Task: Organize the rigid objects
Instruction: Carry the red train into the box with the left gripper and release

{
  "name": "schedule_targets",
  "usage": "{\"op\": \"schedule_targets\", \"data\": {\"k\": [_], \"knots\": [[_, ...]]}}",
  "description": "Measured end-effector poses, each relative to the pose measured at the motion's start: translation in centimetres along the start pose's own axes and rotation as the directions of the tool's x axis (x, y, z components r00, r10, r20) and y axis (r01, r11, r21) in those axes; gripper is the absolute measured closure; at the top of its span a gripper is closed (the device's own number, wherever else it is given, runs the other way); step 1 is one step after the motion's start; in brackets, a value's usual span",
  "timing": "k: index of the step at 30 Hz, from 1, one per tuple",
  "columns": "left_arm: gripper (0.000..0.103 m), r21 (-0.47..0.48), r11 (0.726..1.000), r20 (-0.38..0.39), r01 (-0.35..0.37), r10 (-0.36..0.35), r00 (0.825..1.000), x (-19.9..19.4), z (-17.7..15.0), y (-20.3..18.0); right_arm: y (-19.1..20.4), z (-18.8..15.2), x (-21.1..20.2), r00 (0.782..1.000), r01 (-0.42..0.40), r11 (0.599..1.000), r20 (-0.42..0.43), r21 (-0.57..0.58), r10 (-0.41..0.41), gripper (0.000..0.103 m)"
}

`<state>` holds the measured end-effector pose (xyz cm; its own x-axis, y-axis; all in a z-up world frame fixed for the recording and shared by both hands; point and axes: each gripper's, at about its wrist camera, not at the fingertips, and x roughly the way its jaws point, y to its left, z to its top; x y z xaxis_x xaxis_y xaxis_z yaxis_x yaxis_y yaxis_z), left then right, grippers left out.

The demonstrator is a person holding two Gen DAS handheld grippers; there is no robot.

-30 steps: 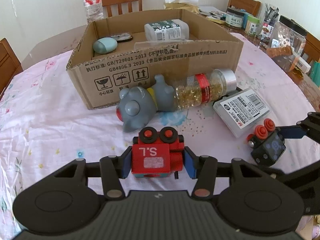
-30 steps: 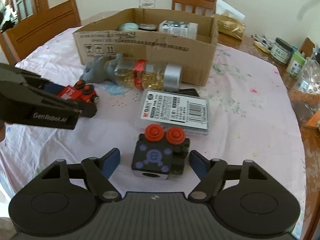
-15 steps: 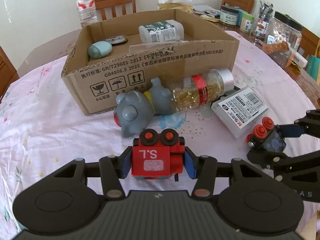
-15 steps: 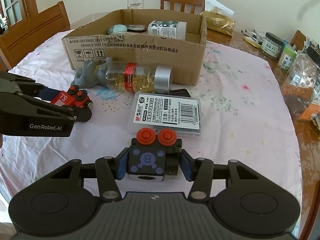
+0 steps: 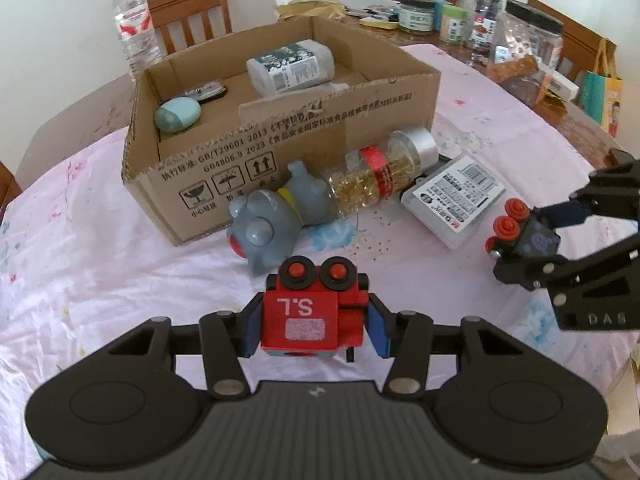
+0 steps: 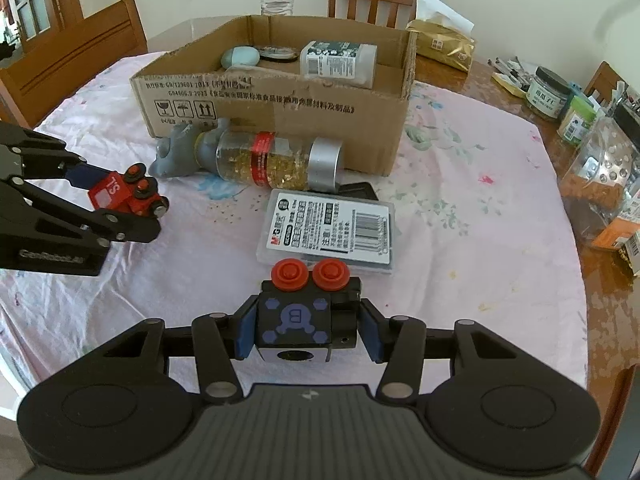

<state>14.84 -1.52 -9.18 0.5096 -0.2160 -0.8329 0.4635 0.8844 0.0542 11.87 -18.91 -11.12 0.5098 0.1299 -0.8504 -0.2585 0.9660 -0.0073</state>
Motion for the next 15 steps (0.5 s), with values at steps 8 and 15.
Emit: {"op": "schedule_targets", "data": {"k": [8, 15], "knots": [[0.052, 0.051, 0.998, 0.017, 0.040, -0.041, 0.999, -3.4, 1.6, 0.9, -0.8, 1.6, -2.8, 0.999, -0.032, 0.999, 0.019, -0.024, 0.033, 0.047], [0.052, 0.072, 0.997, 0.090, 0.018, -0.024, 0.996, -5.5, 4.7, 2.4, -2.0, 5.3, -5.4, 0.993, -0.048, 0.998, 0.103, -0.030, 0.051, 0.047]]}}
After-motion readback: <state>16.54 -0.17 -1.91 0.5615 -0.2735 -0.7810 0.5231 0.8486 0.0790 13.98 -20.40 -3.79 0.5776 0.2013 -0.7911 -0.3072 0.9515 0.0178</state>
